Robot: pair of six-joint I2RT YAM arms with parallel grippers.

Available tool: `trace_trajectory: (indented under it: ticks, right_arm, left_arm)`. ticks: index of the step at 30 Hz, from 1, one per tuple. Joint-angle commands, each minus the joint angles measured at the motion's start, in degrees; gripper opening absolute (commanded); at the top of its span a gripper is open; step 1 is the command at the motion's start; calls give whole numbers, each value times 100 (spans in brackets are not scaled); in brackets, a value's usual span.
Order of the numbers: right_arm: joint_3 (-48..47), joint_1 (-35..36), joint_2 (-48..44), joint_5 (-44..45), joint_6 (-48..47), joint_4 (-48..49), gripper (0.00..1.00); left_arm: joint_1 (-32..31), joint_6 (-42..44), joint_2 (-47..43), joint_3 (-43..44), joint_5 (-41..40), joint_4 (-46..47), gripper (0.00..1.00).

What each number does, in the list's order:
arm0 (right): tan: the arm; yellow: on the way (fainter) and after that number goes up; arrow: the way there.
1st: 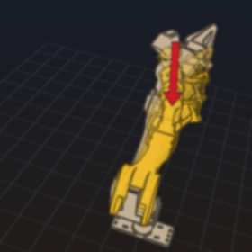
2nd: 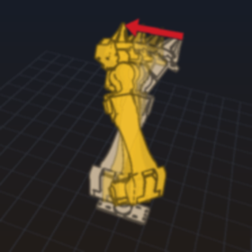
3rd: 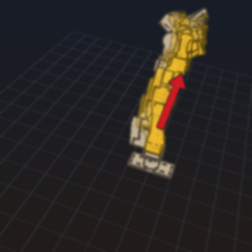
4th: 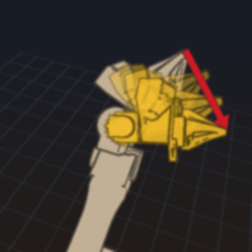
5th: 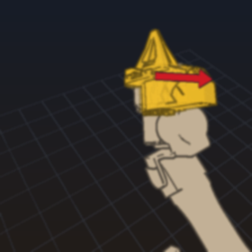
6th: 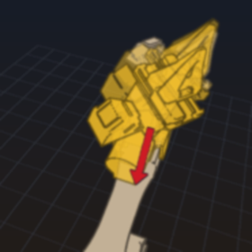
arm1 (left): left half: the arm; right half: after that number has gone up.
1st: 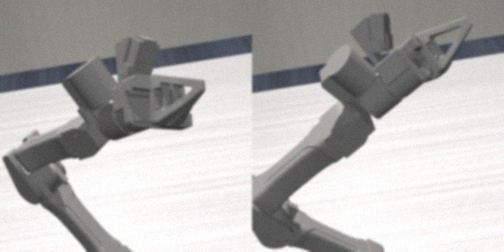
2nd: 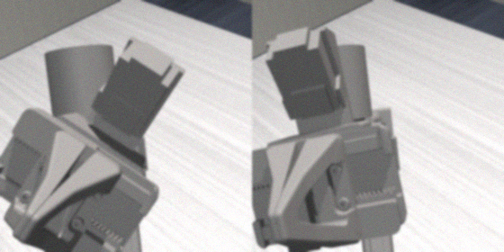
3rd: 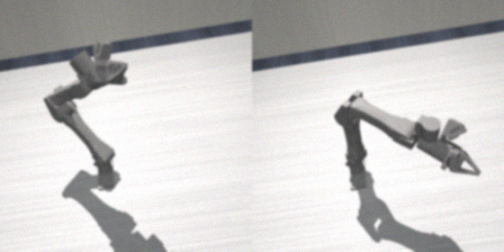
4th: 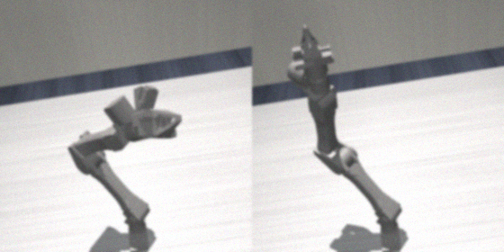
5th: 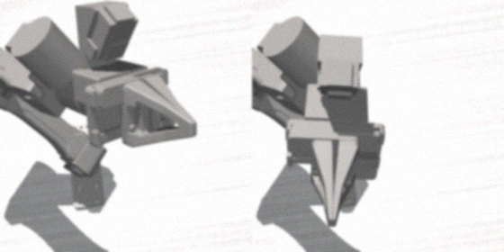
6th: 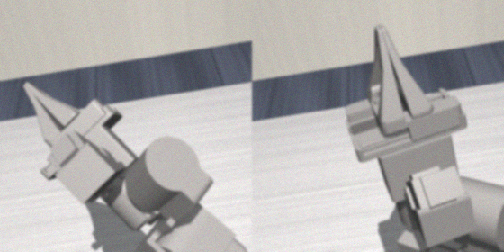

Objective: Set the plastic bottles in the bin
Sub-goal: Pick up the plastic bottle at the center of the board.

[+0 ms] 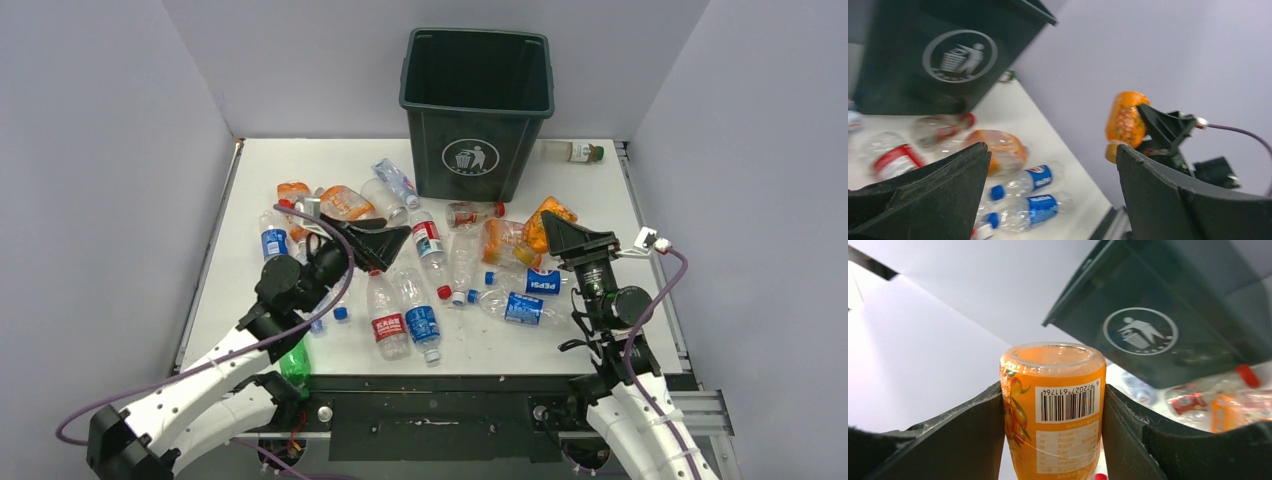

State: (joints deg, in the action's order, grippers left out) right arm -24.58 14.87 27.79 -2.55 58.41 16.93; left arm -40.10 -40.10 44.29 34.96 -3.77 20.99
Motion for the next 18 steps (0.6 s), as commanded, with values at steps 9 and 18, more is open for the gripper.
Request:
trace_trajectory:
  ticks: [9, 18]
  right_arm:
    - [448, 1295, 980, -39, 794, 3371, 5]
    - [469, 2178, 1332, 627, 518, 3922, 5]
  left_arm:
    - [-1212, -318, 1673, 635, 767, 2020, 96]
    - [-1439, -237, 2391, 1073, 950, 1867, 96]
